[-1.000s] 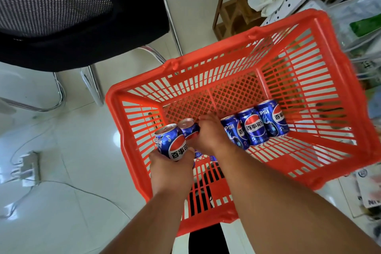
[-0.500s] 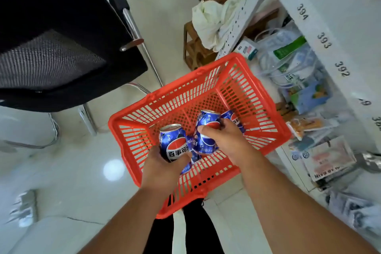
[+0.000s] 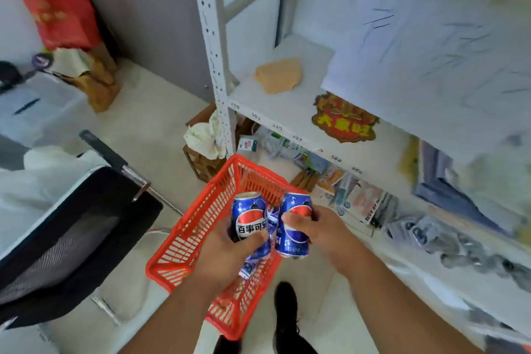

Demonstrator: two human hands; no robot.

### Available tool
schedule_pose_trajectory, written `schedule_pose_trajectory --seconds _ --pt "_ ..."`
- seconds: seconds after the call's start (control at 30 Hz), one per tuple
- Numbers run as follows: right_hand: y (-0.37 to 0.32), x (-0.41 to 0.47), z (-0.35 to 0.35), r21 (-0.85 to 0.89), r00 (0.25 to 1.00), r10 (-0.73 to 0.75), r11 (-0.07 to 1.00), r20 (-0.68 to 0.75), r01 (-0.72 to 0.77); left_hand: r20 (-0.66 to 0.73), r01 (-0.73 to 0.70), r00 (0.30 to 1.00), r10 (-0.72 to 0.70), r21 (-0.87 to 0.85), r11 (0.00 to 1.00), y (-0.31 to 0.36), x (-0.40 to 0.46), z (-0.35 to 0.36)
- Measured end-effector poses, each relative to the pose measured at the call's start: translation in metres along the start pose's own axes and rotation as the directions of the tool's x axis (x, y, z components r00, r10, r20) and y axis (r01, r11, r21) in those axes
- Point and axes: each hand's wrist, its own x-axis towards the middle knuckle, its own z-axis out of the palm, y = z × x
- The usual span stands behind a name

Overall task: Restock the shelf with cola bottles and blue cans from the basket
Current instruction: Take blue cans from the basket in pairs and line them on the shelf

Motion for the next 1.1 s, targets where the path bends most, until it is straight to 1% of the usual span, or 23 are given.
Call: schedule_pose_trajectory --seconds 0.1,0.17,0.27,0.33,0.53,0.67,0.77,0.87,1.0,1.1 --pt "-0.005 -0.053 -0.003 0.038 0.988 -0.043 0.998 -0.147 0.049 0.127 -0.066 0.99 0.055 0.079 0.995 0.023 -0.013 0.0" --pt "-0.003 -0.088 -0.005 0.064 0.963 -0.073 0.994 -0.26 0.092 0.217 -0.117 0.972 0.087 0.128 0.985 0.038 -0.022 0.003" --pt "0.002 -0.139 -0.008 0.12 0.9 -0.087 0.981 -0.427 0.152 0.368 -0.196 0.921 0.124 0.165 0.967 0.056 -0.042 0.014" --pt "0.007 -0.173 -0.013 0.131 0.845 -0.104 0.971 -0.525 0.201 0.46 -0.255 0.876 0.146 0.185 0.949 0.066 -0.059 0.026" --pt "0.039 -0.277 -0.032 0.136 0.657 -0.117 0.937 -0.745 0.322 0.711 -0.398 0.69 0.135 0.218 0.891 0.084 -0.115 0.085" --pt "0.073 -0.347 -0.042 0.167 0.524 -0.057 0.914 -0.85 0.37 0.826 -0.481 0.553 0.11 0.208 0.852 0.085 -0.164 0.136" --pt "0.104 -0.402 -0.046 0.193 0.406 0.011 0.892 -0.914 0.408 0.886 -0.537 0.457 0.083 0.2 0.819 0.075 -0.208 0.176" --pt "0.138 -0.462 -0.045 0.217 0.309 0.078 0.867 -0.948 0.448 0.936 -0.59 0.35 0.036 0.191 0.784 0.059 -0.26 0.213" --pt "0.189 -0.547 -0.039 0.222 0.169 0.16 0.856 -0.973 0.467 0.974 -0.635 0.223 -0.023 0.164 0.755 0.025 -0.34 0.256" --pt "0.229 -0.616 -0.029 0.218 0.063 0.214 0.853 -0.975 0.474 0.988 -0.663 0.141 -0.067 0.144 0.735 -0.006 -0.407 0.286"
